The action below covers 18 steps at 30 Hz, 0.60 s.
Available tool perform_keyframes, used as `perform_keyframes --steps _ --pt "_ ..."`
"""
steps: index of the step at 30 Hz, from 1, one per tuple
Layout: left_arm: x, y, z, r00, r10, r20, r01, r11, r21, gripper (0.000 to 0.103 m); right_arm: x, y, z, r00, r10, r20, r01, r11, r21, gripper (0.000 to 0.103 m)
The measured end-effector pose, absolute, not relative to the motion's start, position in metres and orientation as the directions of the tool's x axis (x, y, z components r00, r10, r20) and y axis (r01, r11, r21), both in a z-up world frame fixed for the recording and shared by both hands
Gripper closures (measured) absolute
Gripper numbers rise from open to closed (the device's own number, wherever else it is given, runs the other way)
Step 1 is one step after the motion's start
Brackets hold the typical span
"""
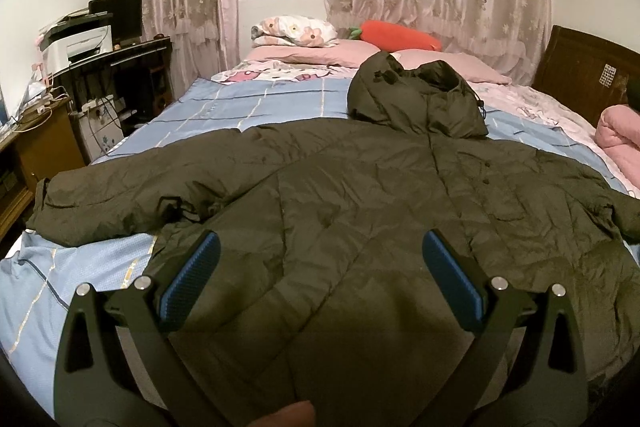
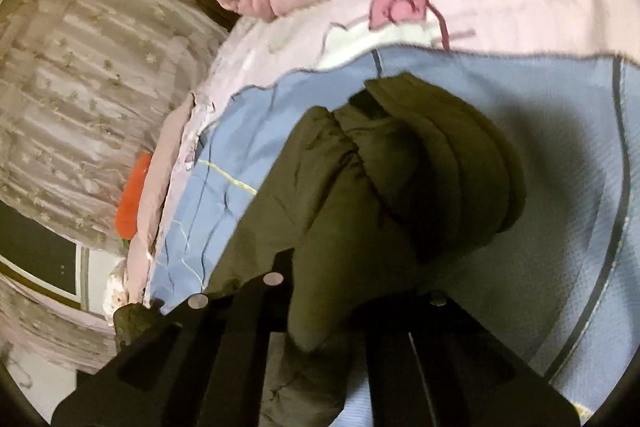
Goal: Fold large clothes
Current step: 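Lift the sleeve with the right gripper and fold it across the jacket body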
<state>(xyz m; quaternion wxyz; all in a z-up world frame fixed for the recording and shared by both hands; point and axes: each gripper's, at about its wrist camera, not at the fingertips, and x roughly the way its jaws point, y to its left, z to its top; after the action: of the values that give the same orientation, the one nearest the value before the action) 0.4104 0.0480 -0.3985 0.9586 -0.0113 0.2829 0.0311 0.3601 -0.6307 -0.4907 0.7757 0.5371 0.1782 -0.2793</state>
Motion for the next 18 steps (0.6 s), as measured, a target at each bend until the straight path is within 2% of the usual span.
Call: perform_keyframes --steps 6,12,18 --pt "0.411 0.05 -0.397 0.838 0.051 -0.543 -0.073 0.997 -0.018 0.002 0.373 -0.613 -0.45 0.735 -0.34 -0.587 0.678 0.376 0.632 0.099" --pt "0.41 0.054 -0.395 0.837 0.049 -0.544 -0.077 0.997 -0.03 0.002 0.384 -0.584 -0.399 0.666 -0.451 -0.594 0.739 0.507 0.443 0.099" --pt "0.406 0.068 -0.39 0.839 0.06 -0.541 -0.097 0.994 -0.041 0.002 0.392 -0.545 -0.349 0.646 -0.538 -0.541 0.747 0.593 0.301 0.099"
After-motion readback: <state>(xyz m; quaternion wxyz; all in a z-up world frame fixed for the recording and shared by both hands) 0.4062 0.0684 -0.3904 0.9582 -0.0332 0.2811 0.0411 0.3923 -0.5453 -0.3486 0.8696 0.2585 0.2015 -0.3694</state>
